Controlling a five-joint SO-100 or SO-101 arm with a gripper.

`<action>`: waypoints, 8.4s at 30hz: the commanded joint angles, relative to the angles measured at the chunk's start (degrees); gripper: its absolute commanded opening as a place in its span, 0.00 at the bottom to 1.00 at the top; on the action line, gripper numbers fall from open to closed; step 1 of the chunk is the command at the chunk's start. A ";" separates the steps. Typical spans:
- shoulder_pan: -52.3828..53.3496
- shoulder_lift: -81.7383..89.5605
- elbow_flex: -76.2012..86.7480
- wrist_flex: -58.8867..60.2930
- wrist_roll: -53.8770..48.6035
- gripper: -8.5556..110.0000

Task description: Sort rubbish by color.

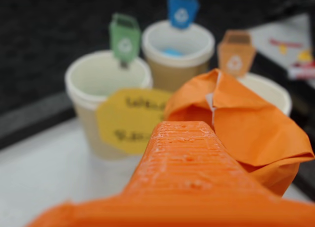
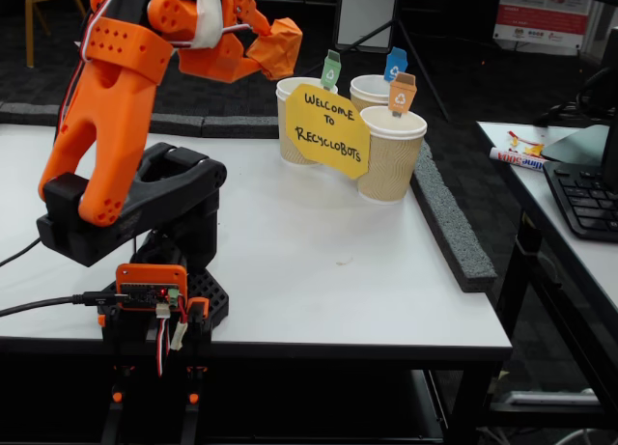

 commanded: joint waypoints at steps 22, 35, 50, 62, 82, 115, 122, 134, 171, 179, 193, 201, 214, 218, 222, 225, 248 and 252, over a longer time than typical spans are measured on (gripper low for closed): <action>-4.22 -1.76 -4.92 -2.64 -1.14 0.07; -3.69 -1.67 -12.57 5.98 -1.14 0.07; -1.23 -2.55 -13.54 5.80 -1.14 0.07; 7.21 -25.49 -14.41 -8.96 -1.14 0.07; 15.56 -64.95 -35.07 -26.63 -1.14 0.07; 12.30 -83.06 -46.58 -23.47 -1.14 0.28; 12.22 -82.97 -46.58 -23.20 -1.14 0.27; 12.13 -62.40 -32.52 -22.06 -0.53 0.07; 1.05 2.81 -9.67 4.13 -0.53 0.07; -15.47 2.64 -8.61 2.99 -0.53 0.07; -50.89 2.11 -6.68 4.04 -0.97 0.07; -65.74 2.11 -5.27 2.20 -0.53 0.07; -69.87 2.02 -0.62 -0.18 -0.53 0.07; -69.87 -0.79 3.60 -2.55 -0.53 0.07; -70.31 -1.49 6.68 -4.92 -0.53 0.07; -72.16 -1.49 8.35 -5.98 -0.53 0.07; -62.05 -2.02 9.23 -6.33 -1.05 0.07; -52.12 -2.02 9.23 -6.06 -1.05 0.07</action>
